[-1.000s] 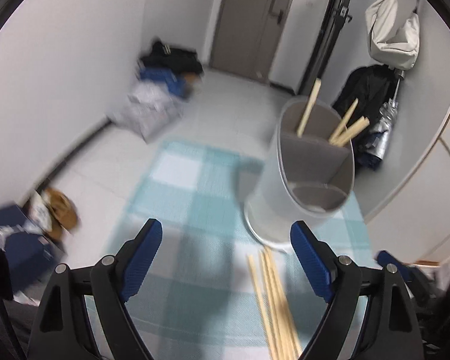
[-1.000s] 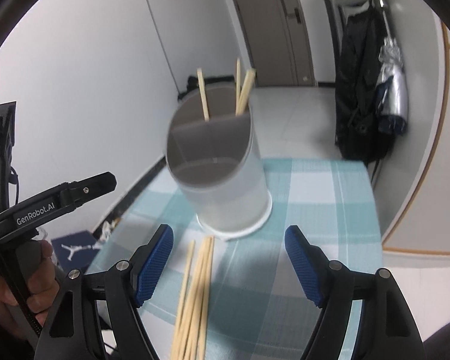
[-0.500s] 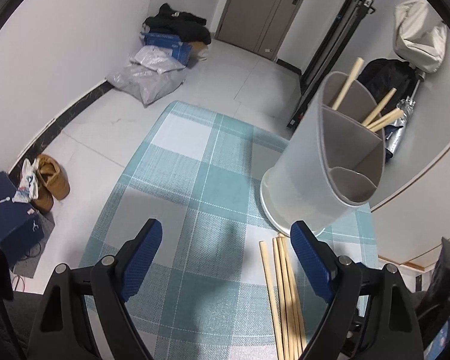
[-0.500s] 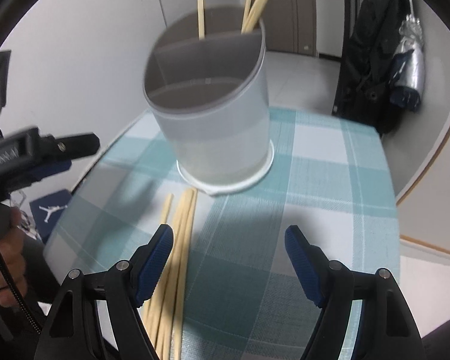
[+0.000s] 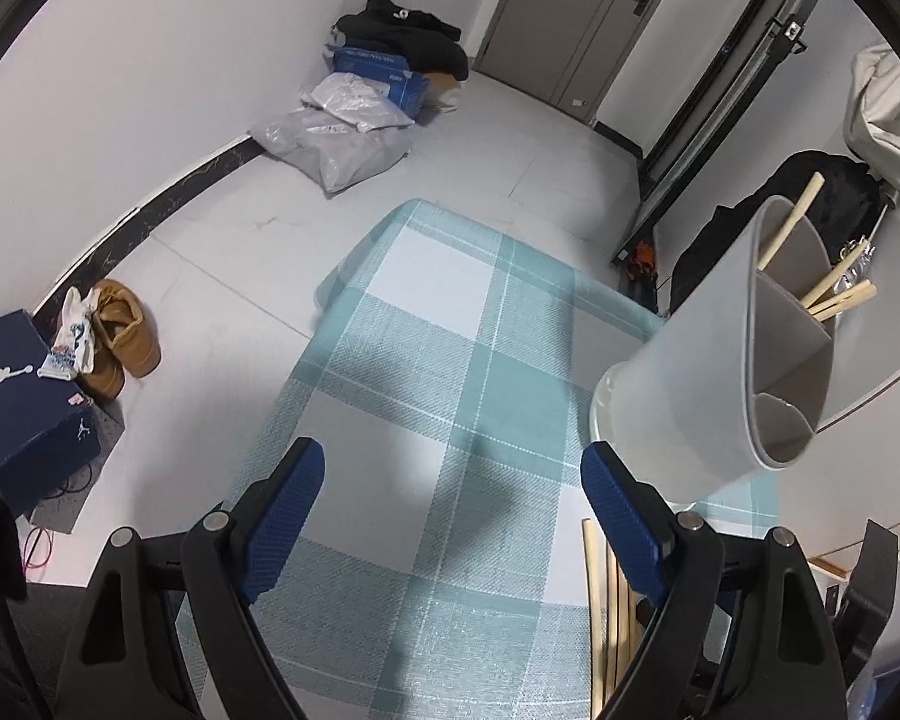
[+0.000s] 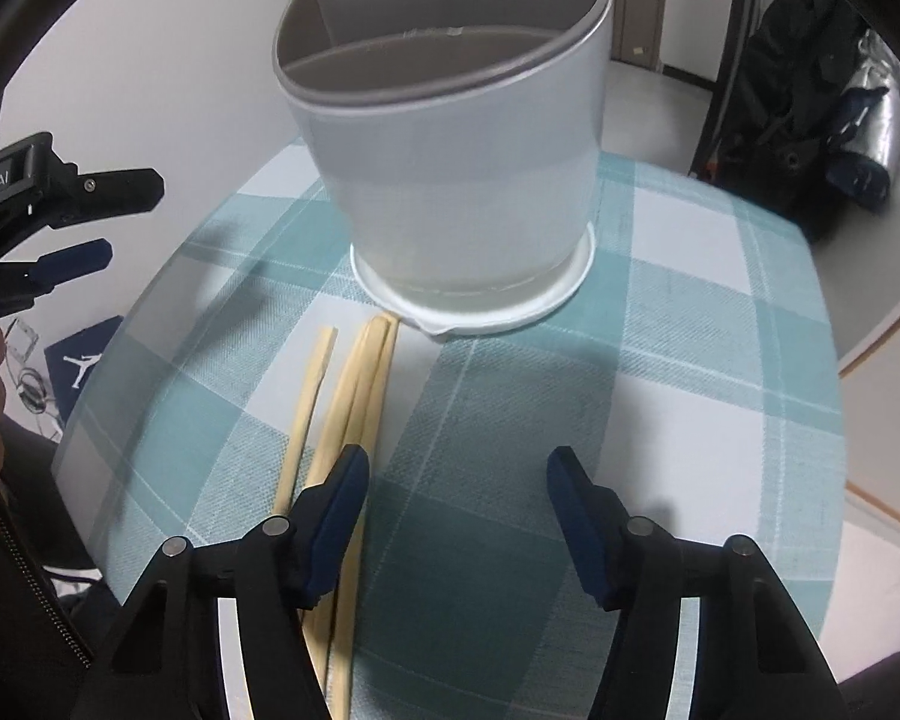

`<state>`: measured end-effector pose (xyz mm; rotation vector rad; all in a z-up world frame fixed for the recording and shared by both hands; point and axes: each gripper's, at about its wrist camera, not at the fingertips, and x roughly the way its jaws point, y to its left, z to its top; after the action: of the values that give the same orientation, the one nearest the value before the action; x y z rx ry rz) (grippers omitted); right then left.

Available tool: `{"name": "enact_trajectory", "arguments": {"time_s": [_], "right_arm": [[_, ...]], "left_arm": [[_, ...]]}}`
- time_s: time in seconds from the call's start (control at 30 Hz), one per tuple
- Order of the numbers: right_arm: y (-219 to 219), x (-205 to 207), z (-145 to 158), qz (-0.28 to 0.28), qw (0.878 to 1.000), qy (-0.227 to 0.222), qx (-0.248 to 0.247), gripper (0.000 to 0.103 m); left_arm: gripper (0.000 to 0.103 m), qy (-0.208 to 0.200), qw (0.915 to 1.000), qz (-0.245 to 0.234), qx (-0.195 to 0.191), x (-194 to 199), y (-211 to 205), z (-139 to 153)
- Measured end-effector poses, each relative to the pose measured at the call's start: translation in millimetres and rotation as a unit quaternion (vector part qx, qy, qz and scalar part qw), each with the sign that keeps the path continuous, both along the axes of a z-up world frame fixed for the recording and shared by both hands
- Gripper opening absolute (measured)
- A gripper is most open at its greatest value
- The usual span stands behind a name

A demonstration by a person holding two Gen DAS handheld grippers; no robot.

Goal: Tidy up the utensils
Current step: 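Move both open tools back down toward the chopstick bundle on the cloth, then grasp one chopstick from the bundle with the right tool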

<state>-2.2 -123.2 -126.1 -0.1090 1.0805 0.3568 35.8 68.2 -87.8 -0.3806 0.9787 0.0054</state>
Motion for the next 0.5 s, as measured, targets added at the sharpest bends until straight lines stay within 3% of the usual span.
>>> {"name": "enact_trajectory", "arguments": {"time_s": [0.17, 0.33, 0.5], "right_arm": [[16, -3, -3, 0.023, 0.999, -0.010, -0.033, 0.058], [25, -3, -4, 0.031, 0.999, -0.010, -0.043, 0.048], [37, 5, -1, 0.052, 0.998, -0.003, -0.041, 0.022]], "left_arm": [[0.085, -0.004, 1.0000, -0.002, 0.008, 1, 0, 3], [0.085, -0.012, 0.9998, -0.004, 0.013, 1, 0, 6], [0.085, -0.016, 0.9998, 0.001, 0.014, 2, 4, 7]]}}
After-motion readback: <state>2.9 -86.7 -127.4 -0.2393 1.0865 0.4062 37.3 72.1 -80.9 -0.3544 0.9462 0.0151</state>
